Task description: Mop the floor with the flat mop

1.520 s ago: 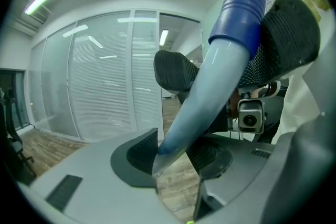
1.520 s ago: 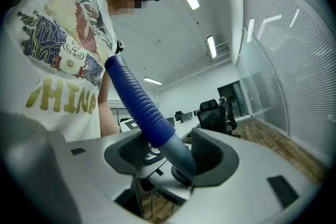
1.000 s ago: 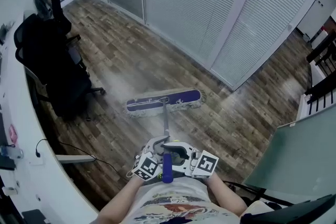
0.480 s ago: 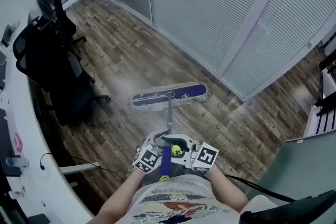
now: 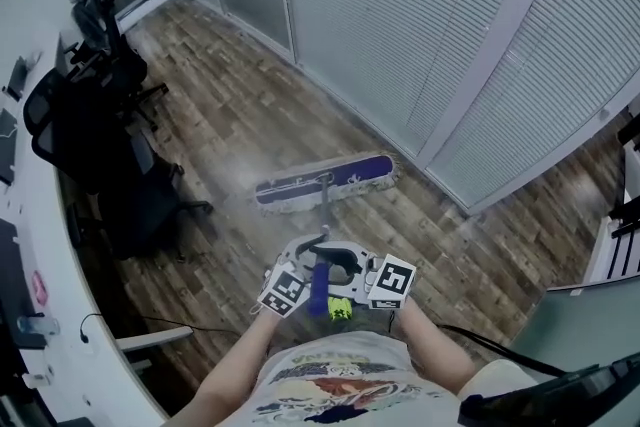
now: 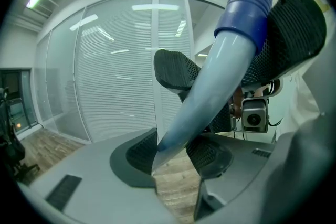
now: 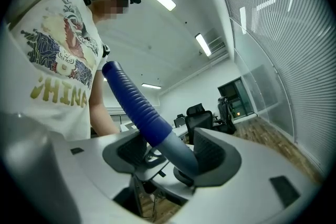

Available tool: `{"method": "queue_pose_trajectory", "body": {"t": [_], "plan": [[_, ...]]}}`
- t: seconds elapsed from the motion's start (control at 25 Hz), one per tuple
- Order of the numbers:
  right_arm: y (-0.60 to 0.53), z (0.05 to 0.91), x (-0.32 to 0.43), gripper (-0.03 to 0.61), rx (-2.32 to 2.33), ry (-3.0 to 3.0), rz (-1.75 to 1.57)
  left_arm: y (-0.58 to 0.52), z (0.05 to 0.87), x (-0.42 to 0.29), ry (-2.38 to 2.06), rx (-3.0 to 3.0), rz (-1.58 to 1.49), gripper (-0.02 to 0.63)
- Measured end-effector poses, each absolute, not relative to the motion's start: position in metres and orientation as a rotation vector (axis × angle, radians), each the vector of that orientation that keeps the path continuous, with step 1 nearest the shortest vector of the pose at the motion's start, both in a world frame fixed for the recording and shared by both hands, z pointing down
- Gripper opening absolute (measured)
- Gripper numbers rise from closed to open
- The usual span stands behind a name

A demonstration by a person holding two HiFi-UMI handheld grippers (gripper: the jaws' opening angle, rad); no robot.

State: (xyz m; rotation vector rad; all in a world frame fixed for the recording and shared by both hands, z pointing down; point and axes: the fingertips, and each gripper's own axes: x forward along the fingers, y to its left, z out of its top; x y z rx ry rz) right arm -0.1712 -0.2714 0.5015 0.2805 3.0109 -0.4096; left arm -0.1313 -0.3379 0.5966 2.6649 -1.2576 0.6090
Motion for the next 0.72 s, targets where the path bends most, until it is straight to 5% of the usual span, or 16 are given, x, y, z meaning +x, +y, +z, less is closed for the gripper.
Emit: {"method": "queue_pose_trajectory", "body": {"t": [0.72], "plan": [[-0.153,0.505,-0.164,0.262,0.273,3.081,-0.432,-0.219,0.603,-0.126,-1.250,2.665,0.668,0.140]]}}
